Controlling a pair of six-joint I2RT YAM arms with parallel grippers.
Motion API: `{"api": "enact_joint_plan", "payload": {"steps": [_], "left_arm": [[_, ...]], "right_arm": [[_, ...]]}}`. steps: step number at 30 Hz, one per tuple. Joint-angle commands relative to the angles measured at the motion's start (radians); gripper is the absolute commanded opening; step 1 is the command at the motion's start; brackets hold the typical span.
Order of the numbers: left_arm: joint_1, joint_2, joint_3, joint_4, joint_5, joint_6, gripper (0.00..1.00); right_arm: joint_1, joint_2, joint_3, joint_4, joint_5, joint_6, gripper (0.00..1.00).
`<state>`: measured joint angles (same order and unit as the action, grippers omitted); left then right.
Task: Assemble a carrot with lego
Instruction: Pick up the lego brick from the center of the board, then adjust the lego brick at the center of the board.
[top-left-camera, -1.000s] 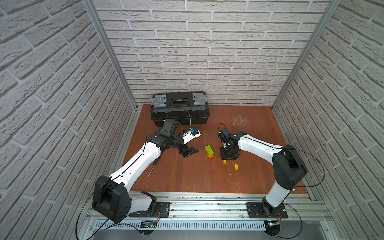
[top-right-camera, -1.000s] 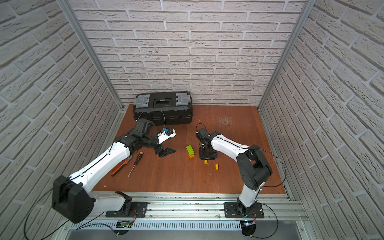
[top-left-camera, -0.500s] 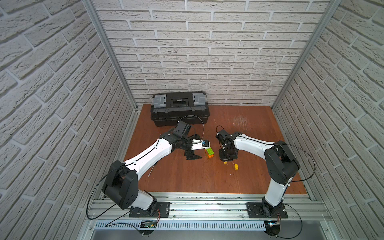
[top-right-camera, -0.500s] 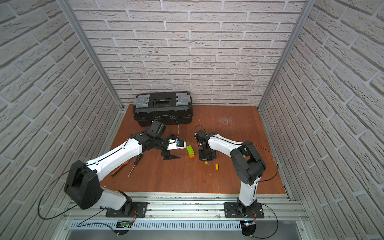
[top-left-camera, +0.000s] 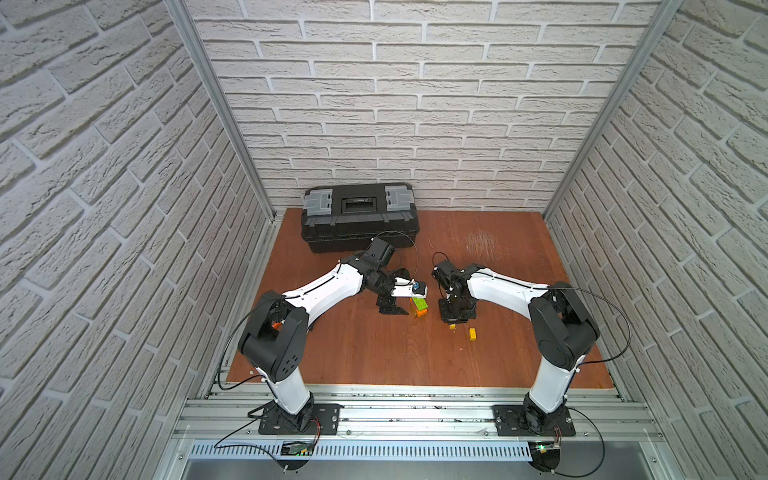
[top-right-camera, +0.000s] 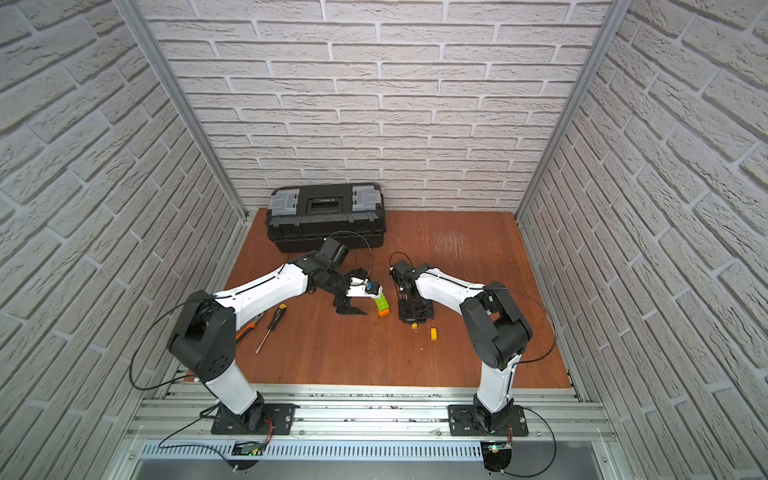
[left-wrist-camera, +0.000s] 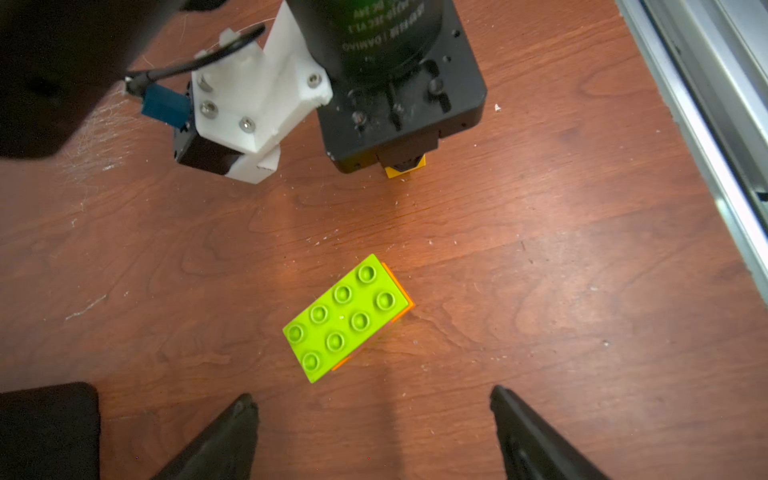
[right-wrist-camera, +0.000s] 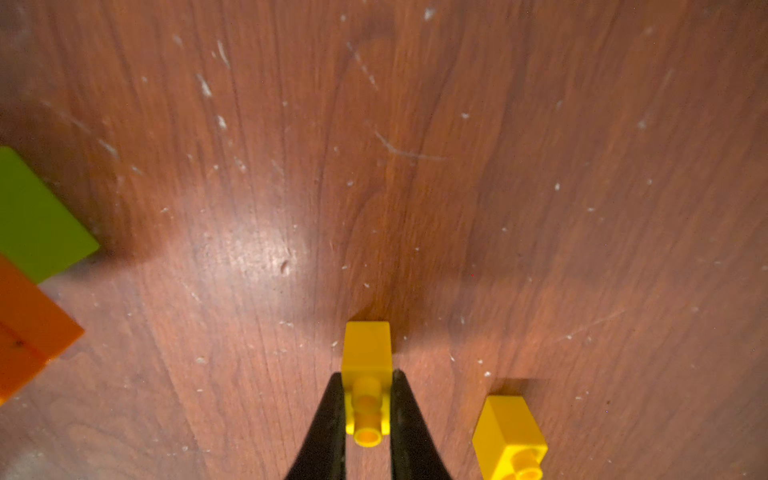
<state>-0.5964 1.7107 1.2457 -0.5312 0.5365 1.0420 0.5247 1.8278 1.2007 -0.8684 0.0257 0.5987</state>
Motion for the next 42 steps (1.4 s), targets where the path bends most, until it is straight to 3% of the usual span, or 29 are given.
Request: {"api": "enact_joint_plan", "payload": {"steps": [1,10,20,32,42], "left_arm": [[-0.017,0.031,0.042,-0.013,0.028,0.044,0.90],[-0.028,0.111,0.070,-0.022,0.029,0.118,0.88],[-0.029,0.255,0.258,-0.126,0.017,0.211,0.86],[-0.047,0.270,0.218,-0.177,-0.033,0.248,0.84],[-0.062,0.328,0.286,-0.233,-0.057,0.248,0.80]], "right_arm": [[-0.014,-0.022,-0.017,-0.031,0.015,0.001,0.13],[-0.102,-0.180,-0.134,0.009,-0.080,-0.046,0.09],[-0.123,-0.304,-0.130,-0.102,-0.088,-0.136,0.08],[-0.130,-0.317,-0.141,-0.101,-0.112,-0.150,0.07],[-0.130,-0.341,-0.174,-0.097,-0.115,-0.155,0.06]]}}
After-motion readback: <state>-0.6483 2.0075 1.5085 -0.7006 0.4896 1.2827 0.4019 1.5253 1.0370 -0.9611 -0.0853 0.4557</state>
